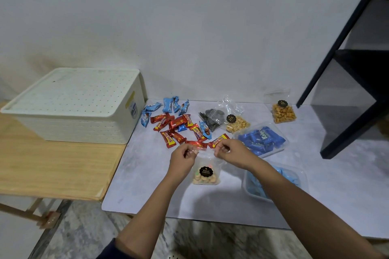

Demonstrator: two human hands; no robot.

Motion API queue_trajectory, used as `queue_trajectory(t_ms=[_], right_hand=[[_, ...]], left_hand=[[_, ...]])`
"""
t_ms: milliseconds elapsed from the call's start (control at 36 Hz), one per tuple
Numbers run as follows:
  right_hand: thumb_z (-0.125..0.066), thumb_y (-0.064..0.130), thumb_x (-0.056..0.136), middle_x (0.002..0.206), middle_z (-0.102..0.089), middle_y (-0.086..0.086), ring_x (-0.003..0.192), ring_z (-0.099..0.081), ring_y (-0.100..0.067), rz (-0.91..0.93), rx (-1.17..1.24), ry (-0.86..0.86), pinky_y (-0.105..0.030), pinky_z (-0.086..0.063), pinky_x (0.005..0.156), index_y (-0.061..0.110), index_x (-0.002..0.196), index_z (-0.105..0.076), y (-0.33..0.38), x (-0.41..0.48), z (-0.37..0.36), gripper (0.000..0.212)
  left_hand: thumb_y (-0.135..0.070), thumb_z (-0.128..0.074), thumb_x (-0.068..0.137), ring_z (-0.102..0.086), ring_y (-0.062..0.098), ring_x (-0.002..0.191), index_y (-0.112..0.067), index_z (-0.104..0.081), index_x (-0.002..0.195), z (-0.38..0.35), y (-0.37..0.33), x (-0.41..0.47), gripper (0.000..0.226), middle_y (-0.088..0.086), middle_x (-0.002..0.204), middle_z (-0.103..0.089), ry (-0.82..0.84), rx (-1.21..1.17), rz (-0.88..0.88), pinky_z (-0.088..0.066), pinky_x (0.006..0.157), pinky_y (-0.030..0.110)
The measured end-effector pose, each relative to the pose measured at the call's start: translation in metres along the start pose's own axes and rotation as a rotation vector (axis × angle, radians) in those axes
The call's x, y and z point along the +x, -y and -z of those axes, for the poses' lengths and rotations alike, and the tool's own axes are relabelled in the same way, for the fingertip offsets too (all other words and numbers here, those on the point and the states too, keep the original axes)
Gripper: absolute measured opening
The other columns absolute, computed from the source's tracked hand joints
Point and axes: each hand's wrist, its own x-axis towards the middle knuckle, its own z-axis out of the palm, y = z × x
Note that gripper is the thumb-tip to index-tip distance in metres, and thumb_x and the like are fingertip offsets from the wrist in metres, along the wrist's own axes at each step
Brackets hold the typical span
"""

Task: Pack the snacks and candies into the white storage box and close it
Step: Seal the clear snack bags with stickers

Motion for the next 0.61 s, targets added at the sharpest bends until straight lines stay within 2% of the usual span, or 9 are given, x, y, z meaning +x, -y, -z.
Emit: queue_trajectory(t_ms=[56, 139, 250, 417, 500, 611], right_hand=[[-0.061, 0.013, 0.087, 0.074, -0.055, 0.01, 0.069, -0.048, 0.0, 0.017, -0.021, 0.03, -0.005, -0.04, 0.059, 0.014, 0.083, -0.061, 0.0004, -0.0001, -0.001, 0.004], [-0.061, 0.008, 0.086, 0.071, -0.053, 0.009, 0.066, -0.046, -0.001, 0.025, -0.011, 0.022, -0.006, -0.038, 0.06, 0.014, 0.077, -0.061, -0.0008, 0.0011, -0.003, 0.01], [-0.062, 0.008, 0.083, 0.07, -0.056, 0.008, 0.068, -0.049, -0.004, 0.022, -0.047, 0.005, -0.019, -0.04, 0.065, 0.022, 0.068, -0.059, -0.003, 0.0042, -0.0036, 0.021], [-0.066, 0.019, 0.083, 0.078, -0.06, 0.011, 0.076, -0.054, -0.007, 0.018, -0.053, -0.035, -0.019, -0.043, 0.07, 0.021, 0.074, -0.066, -0.002, 0.0045, -0.0066, 0.009], [-0.068, 0.022, 0.081, 0.08, -0.065, 0.0, 0.075, -0.057, -0.012, -0.001, -0.073, -0.028, -0.029, -0.048, 0.073, 0.018, 0.075, -0.067, 0.0015, 0.0046, -0.0085, 0.007], [-0.064, 0.02, 0.082, 0.075, -0.06, 0.002, 0.077, -0.056, -0.015, 0.0, -0.131, -0.014, -0.036, -0.049, 0.078, 0.03, 0.063, -0.058, 0.0057, 0.0062, -0.0095, 0.023]], left_hand=[[-0.01, -0.058, 0.089, -0.049, 0.003, 0.076, -0.01, -0.061, 0.09, 0.0001, 0.0005, 0.0, 0.003, -0.001, 0.087, -0.057, 0.001, 0.013, -0.012, -0.04, 0.061, 0.005], [-0.009, -0.058, 0.089, -0.049, 0.003, 0.075, -0.01, -0.061, 0.089, 0.0004, 0.0006, -0.0006, 0.003, -0.002, 0.085, -0.057, 0.002, 0.014, -0.035, -0.039, 0.06, 0.001], [-0.01, -0.058, 0.089, -0.049, 0.003, 0.075, -0.012, -0.061, 0.088, 0.0, -0.0001, -0.0016, 0.004, -0.003, 0.085, -0.056, 0.004, 0.019, -0.031, -0.039, 0.059, 0.003], [-0.009, -0.057, 0.09, -0.049, 0.008, 0.08, -0.012, -0.06, 0.087, 0.0021, -0.0009, -0.0029, 0.006, 0.0, 0.088, -0.057, -0.015, 0.01, -0.023, -0.039, 0.064, 0.008], [-0.008, -0.057, 0.089, -0.049, 0.004, 0.075, -0.011, -0.061, 0.087, 0.0022, -0.0018, -0.0056, 0.005, 0.0, 0.088, -0.057, -0.008, 0.02, -0.042, -0.038, 0.06, 0.002], [-0.007, -0.057, 0.089, -0.049, 0.003, 0.075, -0.01, -0.061, 0.086, 0.0013, -0.0022, -0.0077, 0.005, -0.001, 0.086, -0.056, 0.001, 0.021, -0.054, -0.037, 0.059, 0.0]])
